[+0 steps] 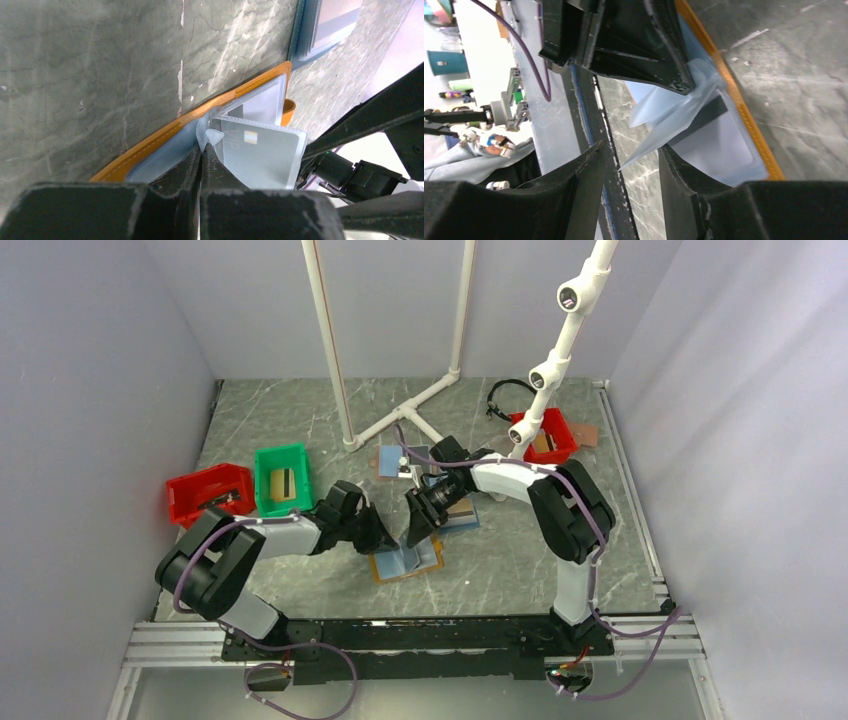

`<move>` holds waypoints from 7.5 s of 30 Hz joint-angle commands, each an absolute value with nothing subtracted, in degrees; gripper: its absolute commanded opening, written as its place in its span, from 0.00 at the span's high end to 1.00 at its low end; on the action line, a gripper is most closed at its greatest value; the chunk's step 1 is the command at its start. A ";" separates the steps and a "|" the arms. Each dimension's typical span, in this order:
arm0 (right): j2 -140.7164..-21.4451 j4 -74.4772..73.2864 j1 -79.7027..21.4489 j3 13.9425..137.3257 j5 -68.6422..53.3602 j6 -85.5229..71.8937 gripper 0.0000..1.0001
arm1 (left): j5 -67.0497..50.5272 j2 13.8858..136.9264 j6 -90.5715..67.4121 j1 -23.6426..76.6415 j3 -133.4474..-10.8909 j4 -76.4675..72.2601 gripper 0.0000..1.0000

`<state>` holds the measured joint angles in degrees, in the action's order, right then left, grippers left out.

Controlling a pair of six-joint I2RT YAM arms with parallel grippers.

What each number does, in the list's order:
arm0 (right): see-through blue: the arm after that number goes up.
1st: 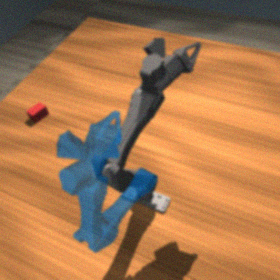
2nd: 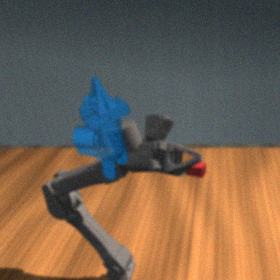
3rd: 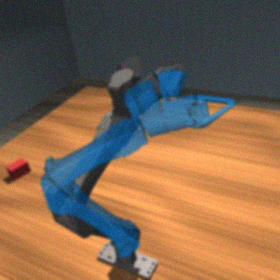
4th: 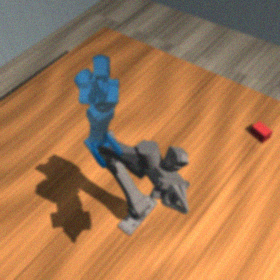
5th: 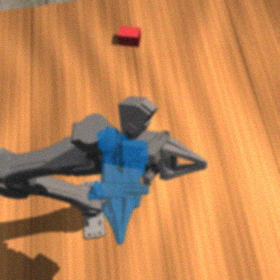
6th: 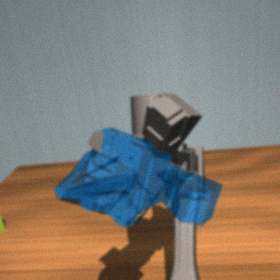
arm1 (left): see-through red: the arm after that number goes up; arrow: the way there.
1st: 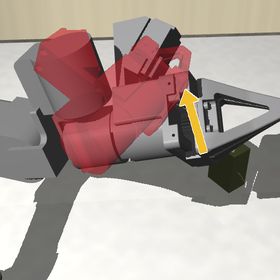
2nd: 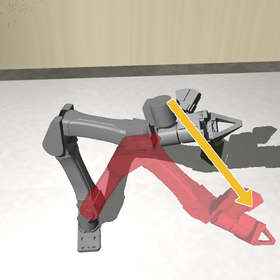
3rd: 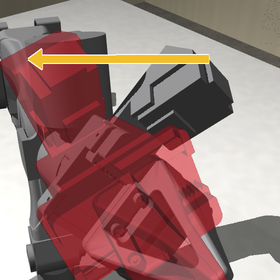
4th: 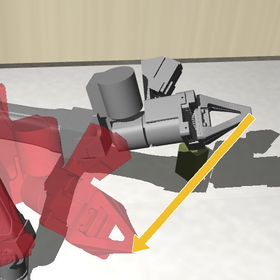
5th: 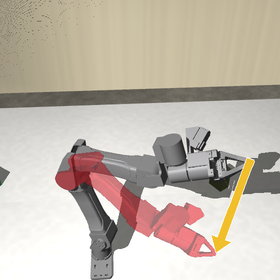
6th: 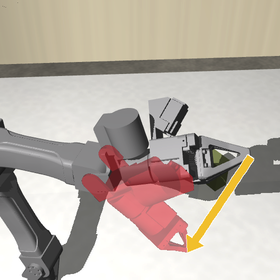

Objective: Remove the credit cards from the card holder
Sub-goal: Remove the credit card from the card holder.

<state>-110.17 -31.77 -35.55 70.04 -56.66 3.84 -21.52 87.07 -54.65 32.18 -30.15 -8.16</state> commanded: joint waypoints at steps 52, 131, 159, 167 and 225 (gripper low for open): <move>-114.91 -21.65 -39.37 69.25 -57.35 -5.93 1.00 | -10.55 72.34 -44.38 31.51 -30.98 17.46 0.66; -107.23 -23.26 -41.19 70.12 -43.98 -3.94 1.00 | -22.75 77.76 -67.12 29.31 -21.74 -19.75 0.19; -108.19 -19.07 -43.19 68.86 -56.30 -6.74 0.77 | -14.18 73.23 -79.32 29.27 -15.03 -21.73 0.21; -109.12 -20.28 -44.83 69.67 -61.25 -5.03 0.66 | -14.77 71.55 -78.23 29.27 -13.88 -17.23 0.36; -115.88 -23.28 -37.77 69.25 -53.67 -2.81 0.55 | -29.42 77.69 -56.68 27.73 -16.34 -22.50 1.00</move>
